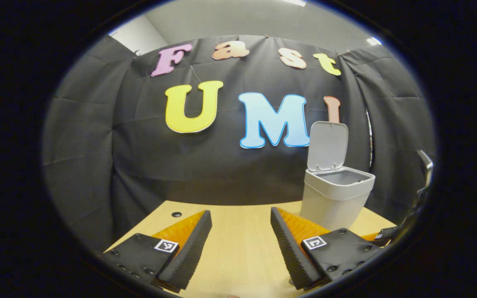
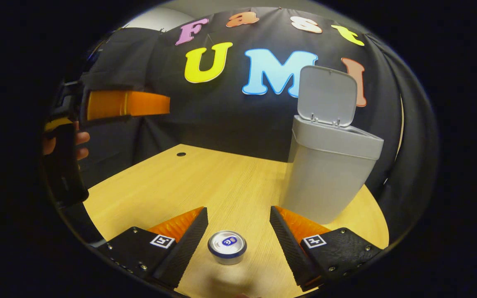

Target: Press the lid of the desktop garbage bin to open it, pick up the crumpled paper on the desktop and throw it into the bin, then pick up the pop can on the desktop and drop it into the bin, and finally close the garbage bin lid.

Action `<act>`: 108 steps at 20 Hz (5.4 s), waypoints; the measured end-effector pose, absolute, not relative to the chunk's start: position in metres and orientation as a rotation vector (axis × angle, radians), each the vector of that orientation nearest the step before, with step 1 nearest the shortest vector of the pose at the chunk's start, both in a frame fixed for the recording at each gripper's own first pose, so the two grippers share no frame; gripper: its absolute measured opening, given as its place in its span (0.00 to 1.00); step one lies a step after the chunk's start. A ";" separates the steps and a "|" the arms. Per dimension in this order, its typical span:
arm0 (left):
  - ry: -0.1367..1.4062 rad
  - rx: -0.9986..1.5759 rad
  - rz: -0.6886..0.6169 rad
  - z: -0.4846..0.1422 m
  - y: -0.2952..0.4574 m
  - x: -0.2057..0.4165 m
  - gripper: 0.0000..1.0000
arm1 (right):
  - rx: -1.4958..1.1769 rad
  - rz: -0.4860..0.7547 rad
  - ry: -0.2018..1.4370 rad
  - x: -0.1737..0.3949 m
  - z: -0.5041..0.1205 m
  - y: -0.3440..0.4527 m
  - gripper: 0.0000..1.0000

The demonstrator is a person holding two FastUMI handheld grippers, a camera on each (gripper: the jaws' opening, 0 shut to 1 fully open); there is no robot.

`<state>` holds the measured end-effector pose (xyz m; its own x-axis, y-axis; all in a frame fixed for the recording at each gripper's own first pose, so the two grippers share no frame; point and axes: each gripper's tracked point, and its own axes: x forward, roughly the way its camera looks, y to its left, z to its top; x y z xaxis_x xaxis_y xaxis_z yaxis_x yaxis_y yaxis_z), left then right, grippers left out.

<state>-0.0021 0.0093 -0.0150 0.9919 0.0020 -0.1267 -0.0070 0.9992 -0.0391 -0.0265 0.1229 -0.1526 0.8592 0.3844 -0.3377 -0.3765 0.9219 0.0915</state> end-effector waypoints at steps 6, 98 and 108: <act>0.120 -0.055 0.016 -0.011 0.012 -0.011 0.93 | 0.047 0.436 0.515 -0.029 -0.195 0.137 0.97; 0.139 -0.062 -0.125 -0.026 0.018 -0.003 0.97 | -0.047 -0.107 0.037 0.104 0.039 -0.021 0.87; 0.103 -0.050 -0.150 -0.011 0.020 0.011 0.94 | 0.113 -0.150 0.041 0.150 0.105 -0.063 0.88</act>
<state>0.0108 0.0201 -0.0109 0.9835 -0.1521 -0.0984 0.1470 0.9875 -0.0574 0.1497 -0.0633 0.1048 0.9879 -0.1469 -0.0495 0.1515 0.9825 0.1087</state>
